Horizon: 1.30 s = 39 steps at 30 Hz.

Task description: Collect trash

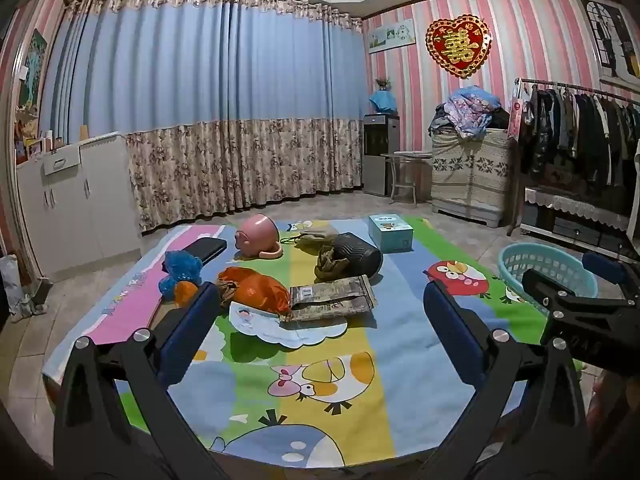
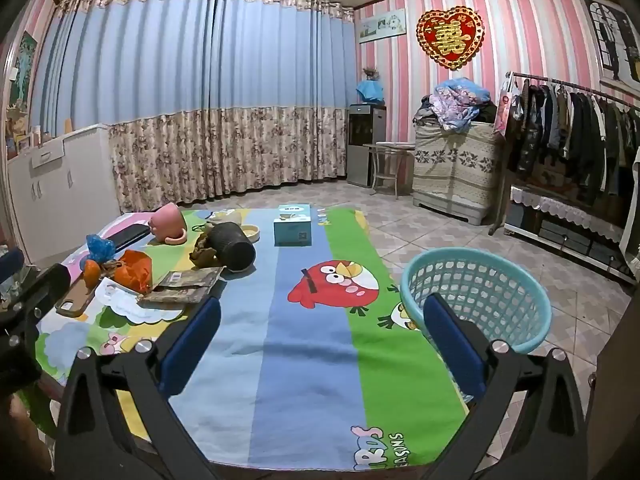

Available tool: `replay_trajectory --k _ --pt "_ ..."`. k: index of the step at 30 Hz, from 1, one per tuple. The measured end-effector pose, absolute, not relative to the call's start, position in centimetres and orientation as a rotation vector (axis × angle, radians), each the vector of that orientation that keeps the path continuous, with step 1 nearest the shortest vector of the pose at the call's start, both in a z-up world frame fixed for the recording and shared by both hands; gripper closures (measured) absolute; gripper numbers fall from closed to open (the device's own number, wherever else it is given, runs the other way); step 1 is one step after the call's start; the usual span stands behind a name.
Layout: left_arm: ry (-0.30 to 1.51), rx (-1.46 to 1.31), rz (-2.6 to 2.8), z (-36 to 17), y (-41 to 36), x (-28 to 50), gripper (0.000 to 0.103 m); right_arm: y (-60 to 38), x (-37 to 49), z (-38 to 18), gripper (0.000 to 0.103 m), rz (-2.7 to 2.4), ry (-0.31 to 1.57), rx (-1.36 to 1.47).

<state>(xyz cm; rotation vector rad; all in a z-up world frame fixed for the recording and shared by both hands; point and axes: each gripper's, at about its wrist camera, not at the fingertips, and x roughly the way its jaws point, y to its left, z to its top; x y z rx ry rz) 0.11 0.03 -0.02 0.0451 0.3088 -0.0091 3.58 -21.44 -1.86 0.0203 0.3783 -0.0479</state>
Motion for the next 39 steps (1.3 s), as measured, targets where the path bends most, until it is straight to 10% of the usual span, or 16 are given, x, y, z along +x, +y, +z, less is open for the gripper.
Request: replay_trajectory --k 39 --pt "0.29 0.053 -0.021 0.23 -0.32 0.25 0.004 -21.89 3.9 -2.13 0.004 -0.056 0.382 0.031"
